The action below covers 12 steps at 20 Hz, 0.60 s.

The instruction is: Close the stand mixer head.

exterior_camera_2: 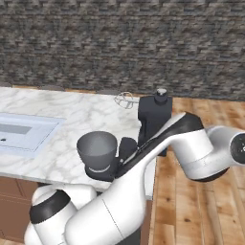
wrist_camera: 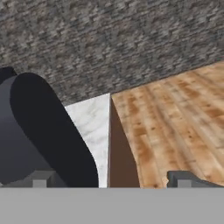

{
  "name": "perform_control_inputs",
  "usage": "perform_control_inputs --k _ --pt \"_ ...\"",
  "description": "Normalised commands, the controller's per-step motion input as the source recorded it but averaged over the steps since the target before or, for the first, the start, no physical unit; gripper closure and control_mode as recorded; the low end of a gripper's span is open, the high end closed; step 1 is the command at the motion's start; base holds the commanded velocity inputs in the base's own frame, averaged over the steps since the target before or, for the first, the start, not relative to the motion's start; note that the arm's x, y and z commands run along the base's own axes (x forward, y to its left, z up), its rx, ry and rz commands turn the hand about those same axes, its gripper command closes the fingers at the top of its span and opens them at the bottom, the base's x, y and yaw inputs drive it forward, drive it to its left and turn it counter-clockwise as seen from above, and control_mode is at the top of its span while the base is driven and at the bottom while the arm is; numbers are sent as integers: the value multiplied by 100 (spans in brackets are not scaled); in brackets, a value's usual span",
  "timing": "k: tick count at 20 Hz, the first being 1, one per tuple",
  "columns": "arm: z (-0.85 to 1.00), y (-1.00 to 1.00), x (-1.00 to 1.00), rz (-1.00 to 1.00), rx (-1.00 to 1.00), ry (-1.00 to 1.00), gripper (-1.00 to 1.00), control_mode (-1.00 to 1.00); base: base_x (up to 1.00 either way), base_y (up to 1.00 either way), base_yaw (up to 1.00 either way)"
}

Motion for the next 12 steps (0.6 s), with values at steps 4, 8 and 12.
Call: perform_control_inputs --k 4,8,12 --pt "-20 -11 79 -21 0 -25 -100 -100 0 0 0" --pt "-40 1 72 -16 0 -25 -100 -100 0 0 0" --pt "-28 41 49 -9 -4 -33 -100 -100 0 0 0"
